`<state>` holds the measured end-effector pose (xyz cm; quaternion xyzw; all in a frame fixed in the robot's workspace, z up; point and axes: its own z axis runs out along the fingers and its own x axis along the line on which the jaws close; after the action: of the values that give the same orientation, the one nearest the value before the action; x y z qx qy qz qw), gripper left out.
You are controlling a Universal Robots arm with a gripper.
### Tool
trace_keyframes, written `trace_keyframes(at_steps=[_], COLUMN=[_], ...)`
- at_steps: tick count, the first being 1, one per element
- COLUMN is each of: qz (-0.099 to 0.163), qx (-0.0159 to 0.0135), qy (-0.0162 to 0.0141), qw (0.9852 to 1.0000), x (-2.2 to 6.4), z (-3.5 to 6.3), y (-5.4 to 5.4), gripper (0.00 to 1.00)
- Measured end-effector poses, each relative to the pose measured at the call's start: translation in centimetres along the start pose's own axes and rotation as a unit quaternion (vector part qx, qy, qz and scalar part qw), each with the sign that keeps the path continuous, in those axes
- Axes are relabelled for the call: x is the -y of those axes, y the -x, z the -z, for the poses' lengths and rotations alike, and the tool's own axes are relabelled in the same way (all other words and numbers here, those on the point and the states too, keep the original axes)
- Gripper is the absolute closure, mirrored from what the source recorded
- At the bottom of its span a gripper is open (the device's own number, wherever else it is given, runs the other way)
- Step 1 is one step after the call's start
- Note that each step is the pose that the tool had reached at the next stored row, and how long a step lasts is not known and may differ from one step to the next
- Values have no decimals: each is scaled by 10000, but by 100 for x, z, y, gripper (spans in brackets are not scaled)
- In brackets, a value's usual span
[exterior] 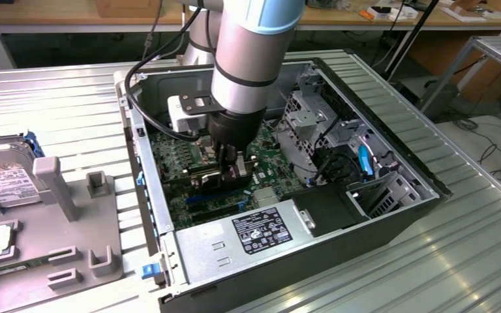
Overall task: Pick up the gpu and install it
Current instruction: 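Insert the gpu into the slot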
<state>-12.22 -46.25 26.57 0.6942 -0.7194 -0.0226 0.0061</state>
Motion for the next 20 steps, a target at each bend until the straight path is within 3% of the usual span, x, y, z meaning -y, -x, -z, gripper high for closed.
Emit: trace_keyframes(at_steps=[12, 13, 16, 20], qz=[-3, -4, -4, -5], qx=[-1, 0, 3, -2], qy=[0, 6, 73, 76], qw=[10000, 10000, 10000, 10000], x=[0, 0, 2, 1], z=[-43, -45, -32, -26], y=[0, 0, 2, 1], gripper=[73, 73, 73, 73])
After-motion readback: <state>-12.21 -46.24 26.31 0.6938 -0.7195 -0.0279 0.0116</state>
